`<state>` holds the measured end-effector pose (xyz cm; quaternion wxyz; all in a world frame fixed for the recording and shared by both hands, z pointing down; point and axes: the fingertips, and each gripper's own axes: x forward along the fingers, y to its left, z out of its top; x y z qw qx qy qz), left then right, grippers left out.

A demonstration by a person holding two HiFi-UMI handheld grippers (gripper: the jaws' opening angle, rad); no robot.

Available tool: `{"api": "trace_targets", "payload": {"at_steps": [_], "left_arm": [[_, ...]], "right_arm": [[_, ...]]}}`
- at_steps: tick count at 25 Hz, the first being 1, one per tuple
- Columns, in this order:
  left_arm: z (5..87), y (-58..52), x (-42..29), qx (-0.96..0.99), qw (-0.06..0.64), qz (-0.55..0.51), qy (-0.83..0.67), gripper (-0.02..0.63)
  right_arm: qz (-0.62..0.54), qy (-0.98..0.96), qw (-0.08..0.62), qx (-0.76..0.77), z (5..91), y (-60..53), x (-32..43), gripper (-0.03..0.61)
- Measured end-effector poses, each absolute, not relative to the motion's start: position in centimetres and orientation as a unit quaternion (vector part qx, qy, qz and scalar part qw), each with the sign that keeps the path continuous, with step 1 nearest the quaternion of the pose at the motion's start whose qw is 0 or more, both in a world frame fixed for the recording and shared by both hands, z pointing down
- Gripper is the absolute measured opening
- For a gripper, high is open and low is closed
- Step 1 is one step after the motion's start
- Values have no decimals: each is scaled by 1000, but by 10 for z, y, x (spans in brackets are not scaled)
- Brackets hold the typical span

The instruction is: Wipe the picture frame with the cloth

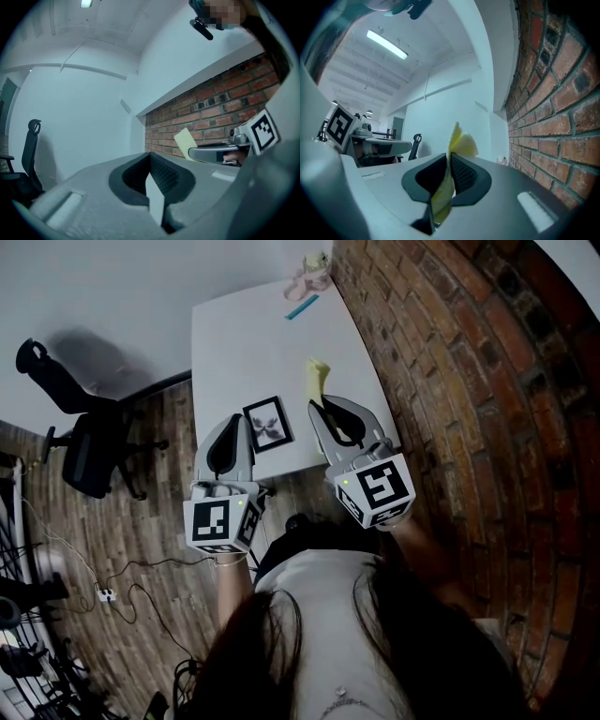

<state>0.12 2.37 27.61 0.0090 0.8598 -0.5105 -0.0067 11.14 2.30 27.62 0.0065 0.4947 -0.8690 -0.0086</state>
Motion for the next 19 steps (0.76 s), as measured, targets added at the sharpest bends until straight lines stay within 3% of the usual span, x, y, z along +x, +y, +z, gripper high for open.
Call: {"api": "trace_targets", "payload": {"at_steps": [19], "left_arm": [[278,19,8,867,18,-4,-498,0]], "right_arm": [[-9,-870,3,493,277,18,107,31]]}}
